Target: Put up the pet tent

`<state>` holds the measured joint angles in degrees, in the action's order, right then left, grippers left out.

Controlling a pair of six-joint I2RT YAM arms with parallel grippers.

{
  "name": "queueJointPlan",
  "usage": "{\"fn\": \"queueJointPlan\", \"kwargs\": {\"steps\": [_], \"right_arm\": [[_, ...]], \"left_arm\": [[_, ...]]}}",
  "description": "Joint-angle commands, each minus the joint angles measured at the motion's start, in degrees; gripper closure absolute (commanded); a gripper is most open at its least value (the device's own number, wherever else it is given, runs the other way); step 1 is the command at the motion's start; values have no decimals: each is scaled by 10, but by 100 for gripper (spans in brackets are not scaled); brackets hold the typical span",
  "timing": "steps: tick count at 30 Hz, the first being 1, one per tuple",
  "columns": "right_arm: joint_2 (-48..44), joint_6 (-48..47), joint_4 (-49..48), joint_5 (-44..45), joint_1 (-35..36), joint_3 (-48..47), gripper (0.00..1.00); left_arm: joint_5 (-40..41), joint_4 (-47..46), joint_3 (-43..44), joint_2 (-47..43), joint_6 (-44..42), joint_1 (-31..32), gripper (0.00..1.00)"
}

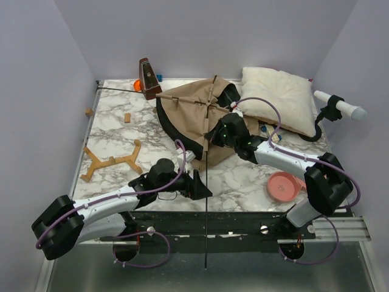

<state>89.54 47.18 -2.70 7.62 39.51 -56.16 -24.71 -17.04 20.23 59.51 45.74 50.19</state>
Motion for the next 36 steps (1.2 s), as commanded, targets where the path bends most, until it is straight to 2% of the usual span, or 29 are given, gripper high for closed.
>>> {"fn": "queueJointPlan", "kwargs": {"steps": [1,3,9,14,15,16,18,19,21,24,27,29,33,36], "right_arm": [[13,-21,-77,51,-23,-35,100],[14,-22,-82,54,-22,-35,100],[16,-26,-89,61,-22,-32,100],[5,-46,-83,47,-22,-27,99],[-1,-52,-74,41,-22,-28,98],[-8,-64,-65,28,-23,-26,91],[-28,-89,-39,1,-22,-21,66],[-43,-96,-23,-5,-22,-17,48],[-77,-114,4,-19,-22,-4,25],[-138,-135,54,-23,-23,15,10],[-195,-168,67,-29,-23,43,4],[-225,-211,44,-45,-23,77,3],[-247,-303,-28,-134,-22,139,4],[-242,-344,-76,-157,-23,179,9]], "left_arm": [[1,-5,12,5,18,11,18],[-8,-20,9,15,31,17,24],[-17,-38,9,38,55,31,58],[5,-33,12,24,68,32,99],[16,-27,13,17,68,32,100],[31,-18,14,7,67,32,100],[65,-2,14,-15,66,32,100],[79,2,13,-25,66,32,100],[101,6,11,-47,70,32,100],[118,12,15,-62,77,31,100],[121,32,26,-62,80,30,100],[122,32,27,-63,87,29,100],[124,47,33,-69,98,25,100],[126,63,41,-82,104,23,100]]}}
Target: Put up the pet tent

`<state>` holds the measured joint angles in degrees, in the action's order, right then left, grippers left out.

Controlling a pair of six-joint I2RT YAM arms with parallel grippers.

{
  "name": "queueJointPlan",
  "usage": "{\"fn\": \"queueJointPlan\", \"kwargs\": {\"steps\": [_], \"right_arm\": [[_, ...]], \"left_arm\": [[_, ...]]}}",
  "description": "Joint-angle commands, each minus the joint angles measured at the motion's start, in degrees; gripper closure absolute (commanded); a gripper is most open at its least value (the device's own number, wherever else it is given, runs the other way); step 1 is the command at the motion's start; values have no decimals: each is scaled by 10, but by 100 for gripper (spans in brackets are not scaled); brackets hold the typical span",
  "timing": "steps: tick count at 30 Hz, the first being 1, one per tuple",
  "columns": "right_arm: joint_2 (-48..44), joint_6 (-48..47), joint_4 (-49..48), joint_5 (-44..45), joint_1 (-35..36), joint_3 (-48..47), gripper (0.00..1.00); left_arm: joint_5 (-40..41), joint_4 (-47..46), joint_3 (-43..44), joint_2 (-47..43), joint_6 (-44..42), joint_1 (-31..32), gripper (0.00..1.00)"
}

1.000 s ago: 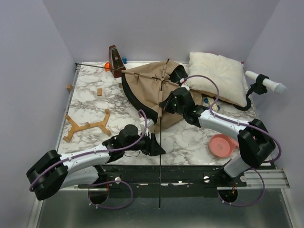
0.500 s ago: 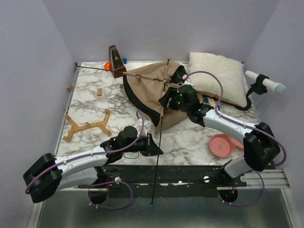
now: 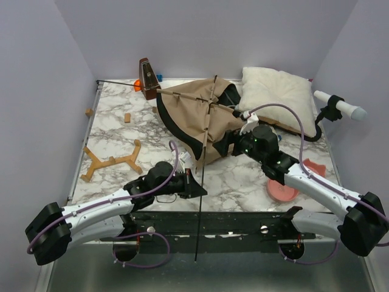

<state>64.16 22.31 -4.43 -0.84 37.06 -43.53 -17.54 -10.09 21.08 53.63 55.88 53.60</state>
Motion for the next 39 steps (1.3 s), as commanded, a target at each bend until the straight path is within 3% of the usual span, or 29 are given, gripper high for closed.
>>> {"fn": "queueJointPlan", "kwargs": {"steps": [1,11,24,26,34,39], "right_arm": [[11,-100,-83,-70,2,69,9],[46,-184,-223,-85,23,118,11],[156,-293,-270,-95,60,76,16],[169,-294,-288,-92,61,72,21],[215,-292,-275,-122,64,32,68],[214,-284,-218,-147,67,19,97]], "left_arm": [[57,-3,33,-28,4,-12,100],[48,51,37,-65,3,-30,100],[26,88,58,-66,-6,-49,100],[22,93,59,-65,-7,-52,100],[14,98,67,-61,-15,-68,100],[-2,100,76,-58,-39,-105,100]]}}
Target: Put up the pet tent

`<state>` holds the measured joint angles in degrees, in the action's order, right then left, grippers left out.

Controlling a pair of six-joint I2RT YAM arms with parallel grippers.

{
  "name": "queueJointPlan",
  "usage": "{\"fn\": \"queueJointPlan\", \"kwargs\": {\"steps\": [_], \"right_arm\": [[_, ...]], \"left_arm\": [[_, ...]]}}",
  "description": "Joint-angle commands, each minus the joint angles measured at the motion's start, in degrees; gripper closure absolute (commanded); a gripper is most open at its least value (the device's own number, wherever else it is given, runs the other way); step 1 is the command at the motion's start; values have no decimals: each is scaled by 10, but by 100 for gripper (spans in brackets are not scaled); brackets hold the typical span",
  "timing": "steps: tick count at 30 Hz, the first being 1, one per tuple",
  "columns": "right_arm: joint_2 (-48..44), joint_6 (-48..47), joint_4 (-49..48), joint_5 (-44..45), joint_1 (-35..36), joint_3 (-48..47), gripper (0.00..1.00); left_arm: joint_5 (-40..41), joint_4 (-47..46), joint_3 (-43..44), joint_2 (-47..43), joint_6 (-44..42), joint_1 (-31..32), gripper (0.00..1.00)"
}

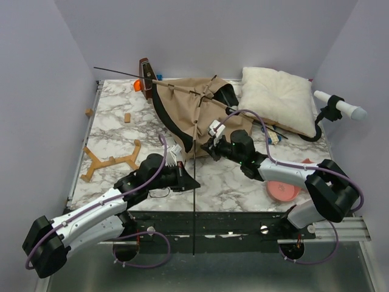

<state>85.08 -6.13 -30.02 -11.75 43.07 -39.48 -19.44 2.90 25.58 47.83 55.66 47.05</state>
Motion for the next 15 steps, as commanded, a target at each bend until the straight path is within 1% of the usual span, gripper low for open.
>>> {"fn": "queueJointPlan", "kwargs": {"steps": [1,5,8,15], "right_arm": [[2,4,52,-44,8,-23,99],[-8,17,86,-68,16,-18,99],[-17,22,121,-72,28,-14,99],[-47,59,170,-86,52,4,99]], "left_arm": [[12,-30,34,4,-42,-47,100],[-8,-33,52,27,-60,-69,100],[-14,-35,66,42,-75,-83,100],[-29,-47,92,69,-99,-117,100]]}}
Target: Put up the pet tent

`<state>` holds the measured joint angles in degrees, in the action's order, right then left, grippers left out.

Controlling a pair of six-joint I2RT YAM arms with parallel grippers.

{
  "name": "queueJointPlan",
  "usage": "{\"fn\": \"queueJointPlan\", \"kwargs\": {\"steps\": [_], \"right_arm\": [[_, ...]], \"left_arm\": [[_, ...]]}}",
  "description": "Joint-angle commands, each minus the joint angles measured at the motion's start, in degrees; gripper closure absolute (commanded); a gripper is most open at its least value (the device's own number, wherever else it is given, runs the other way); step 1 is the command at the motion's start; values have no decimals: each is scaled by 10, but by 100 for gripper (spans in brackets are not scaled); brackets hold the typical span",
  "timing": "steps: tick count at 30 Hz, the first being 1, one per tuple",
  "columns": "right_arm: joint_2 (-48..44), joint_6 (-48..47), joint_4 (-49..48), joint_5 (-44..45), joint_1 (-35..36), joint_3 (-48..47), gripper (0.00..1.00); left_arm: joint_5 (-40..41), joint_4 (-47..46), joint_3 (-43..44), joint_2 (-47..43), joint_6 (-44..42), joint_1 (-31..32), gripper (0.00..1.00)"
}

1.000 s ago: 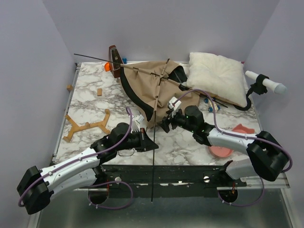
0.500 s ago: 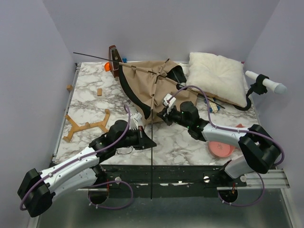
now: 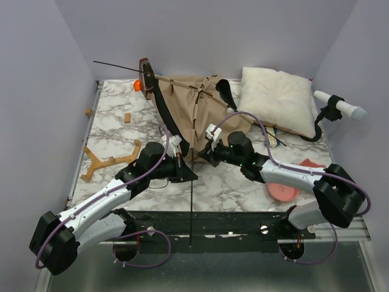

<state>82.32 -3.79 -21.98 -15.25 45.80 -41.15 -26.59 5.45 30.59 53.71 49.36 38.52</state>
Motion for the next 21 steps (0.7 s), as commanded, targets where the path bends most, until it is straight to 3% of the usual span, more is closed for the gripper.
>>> {"fn": "queueJointPlan", "kwargs": {"steps": [1,15,21], "right_arm": [[-25,36,97,-51,28,23,99],[-56,90,163,-76,61,54,99],[-69,129,139,-48,63,65,99]], "left_arm": [[42,-76,45,13,-38,-37,100],[21,-135,89,68,-56,-78,100],[17,-172,88,103,-59,-85,100]]}}
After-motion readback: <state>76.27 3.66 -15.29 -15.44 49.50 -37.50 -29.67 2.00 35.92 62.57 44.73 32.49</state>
